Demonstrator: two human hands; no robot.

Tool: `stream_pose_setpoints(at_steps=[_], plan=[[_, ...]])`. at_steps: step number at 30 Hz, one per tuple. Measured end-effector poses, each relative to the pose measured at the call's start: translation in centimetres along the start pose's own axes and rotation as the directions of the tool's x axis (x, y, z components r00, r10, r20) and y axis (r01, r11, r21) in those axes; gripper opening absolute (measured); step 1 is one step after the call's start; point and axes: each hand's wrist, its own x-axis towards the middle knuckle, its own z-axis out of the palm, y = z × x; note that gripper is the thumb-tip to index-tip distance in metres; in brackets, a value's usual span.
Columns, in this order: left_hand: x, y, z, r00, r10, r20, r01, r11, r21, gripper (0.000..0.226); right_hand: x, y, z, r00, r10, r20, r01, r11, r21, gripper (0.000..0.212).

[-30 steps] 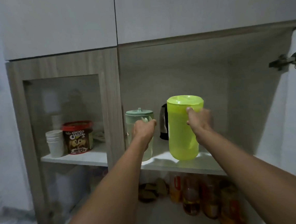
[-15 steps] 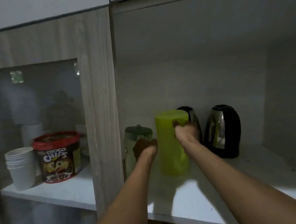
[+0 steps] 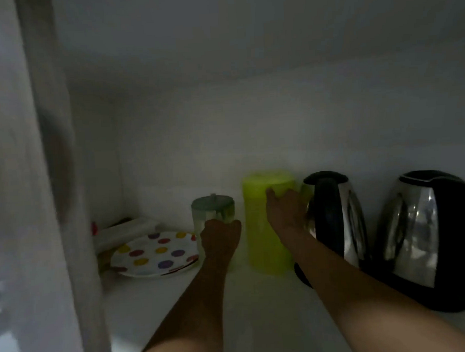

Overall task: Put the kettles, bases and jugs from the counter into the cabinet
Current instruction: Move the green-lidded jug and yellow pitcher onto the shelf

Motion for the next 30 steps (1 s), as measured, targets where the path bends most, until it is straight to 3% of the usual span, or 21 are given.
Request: stream_pose_setpoints(at_steps=[9, 12, 15, 22, 27, 30], plan=[[1.9, -1.8, 1.5, 1.000, -0.006, -0.022, 0.009, 0.987, 0.161, 0.052, 2.3, 1.7, 0.4, 0.999, 0.054, -0.006, -0.054, 0.999, 0.009, 0.051], [0.6, -3.0, 1.1, 0.999, -0.038, 0.001, 0.036, 0.962, 0.271, 0.060, 0.5, 2.3, 0.6, 0.996, 0.067, 0.053, -0.064, 0.997, -0.053, 0.064], [-1.6, -3.5, -0.3, 0.999, -0.024, 0.043, 0.008, 0.942, 0.337, 0.050, -2.5, 2.0, 0.2, 0.987, 0.116, 0.111, -0.095, 0.979, -0.180, 0.084], [-9.9, -3.5, -3.4, 0.987, 0.014, 0.162, -0.069, 0.938, 0.338, 0.064, -11.4, 1.8, -3.2, 0.983, 0.150, 0.104, -0.120, 0.961, -0.249, 0.076], [-17.2, -2.6, -6.2, 0.969, -0.030, 0.246, -0.040, 0.961, 0.273, 0.062, -18.1, 1.5, -7.3, 0.986, 0.167, 0.019, -0.154, 0.941, -0.302, 0.056], [-21.0, -1.4, -9.1, 0.974, 0.052, 0.218, -0.107, 0.964, 0.245, 0.046, -21.7, 0.1, -9.7, 0.989, 0.150, -0.010, -0.145, 0.935, -0.324, 0.053]])
